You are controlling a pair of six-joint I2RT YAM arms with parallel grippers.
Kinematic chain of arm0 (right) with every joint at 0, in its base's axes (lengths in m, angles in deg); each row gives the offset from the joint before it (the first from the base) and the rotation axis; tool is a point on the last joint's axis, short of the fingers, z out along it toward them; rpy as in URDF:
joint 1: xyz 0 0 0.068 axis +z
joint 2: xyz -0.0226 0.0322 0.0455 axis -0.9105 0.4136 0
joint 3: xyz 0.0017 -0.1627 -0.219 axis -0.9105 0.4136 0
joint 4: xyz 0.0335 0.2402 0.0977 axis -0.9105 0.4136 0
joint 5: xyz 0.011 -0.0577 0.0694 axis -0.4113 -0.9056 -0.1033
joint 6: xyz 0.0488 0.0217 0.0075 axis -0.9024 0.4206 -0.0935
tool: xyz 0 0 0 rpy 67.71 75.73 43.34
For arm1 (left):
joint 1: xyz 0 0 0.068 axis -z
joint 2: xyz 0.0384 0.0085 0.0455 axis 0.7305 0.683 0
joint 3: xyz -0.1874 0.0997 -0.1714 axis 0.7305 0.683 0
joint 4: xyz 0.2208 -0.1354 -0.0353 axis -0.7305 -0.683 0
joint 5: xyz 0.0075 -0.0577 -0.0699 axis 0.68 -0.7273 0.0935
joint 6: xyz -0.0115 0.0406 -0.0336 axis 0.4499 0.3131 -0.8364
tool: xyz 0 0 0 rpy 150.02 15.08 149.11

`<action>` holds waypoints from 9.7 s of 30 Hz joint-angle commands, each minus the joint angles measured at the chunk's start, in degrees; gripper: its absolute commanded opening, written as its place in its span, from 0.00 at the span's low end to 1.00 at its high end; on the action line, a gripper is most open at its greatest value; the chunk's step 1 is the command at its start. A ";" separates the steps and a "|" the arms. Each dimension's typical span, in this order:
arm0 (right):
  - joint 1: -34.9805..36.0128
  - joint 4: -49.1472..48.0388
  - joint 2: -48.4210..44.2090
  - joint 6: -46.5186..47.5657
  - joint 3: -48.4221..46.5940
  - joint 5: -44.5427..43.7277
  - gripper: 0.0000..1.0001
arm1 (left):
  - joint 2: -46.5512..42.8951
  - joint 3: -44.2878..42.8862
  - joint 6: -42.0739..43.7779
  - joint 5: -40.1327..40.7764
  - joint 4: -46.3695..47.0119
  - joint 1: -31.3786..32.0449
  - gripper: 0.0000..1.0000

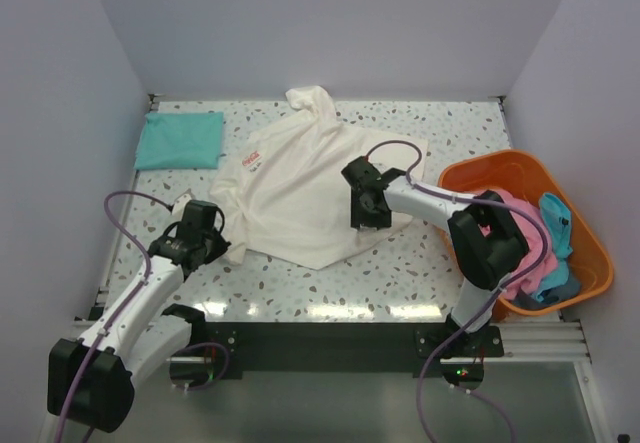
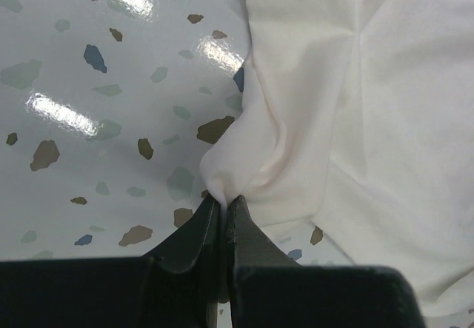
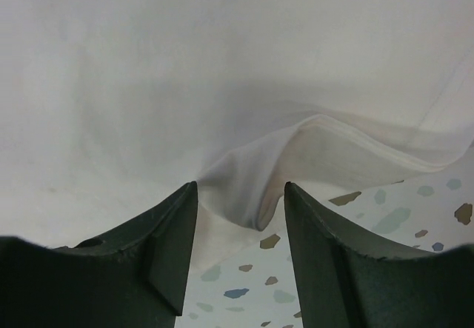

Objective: Fold and stack the t-shirts
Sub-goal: Flatten the tshirt out

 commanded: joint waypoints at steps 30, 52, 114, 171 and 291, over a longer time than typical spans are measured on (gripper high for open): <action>-2.39 21.55 -15.99 7.99 8.54 14.09 0.00 | 0.76 -2.08 2.90 2.17 1.15 -0.13 0.00; -2.04 12.35 -37.95 -3.94 23.83 12.22 0.84 | -0.46 -1.12 3.70 0.33 2.28 -0.13 0.00; 10.62 10.32 -47.45 9.31 -48.39 6.42 0.00 | -0.91 -88.10 21.71 -4.76 -0.18 -0.13 0.00; -5.73 -9.55 -6.41 2.19 6.34 5.56 0.99 | 43.90 -30.65 27.25 -8.90 28.04 -3.30 1.00; -8.63 -8.31 -29.42 5.00 7.31 1.96 0.99 | 1.67 -12.38 -1.21 2.79 -6.05 35.35 1.00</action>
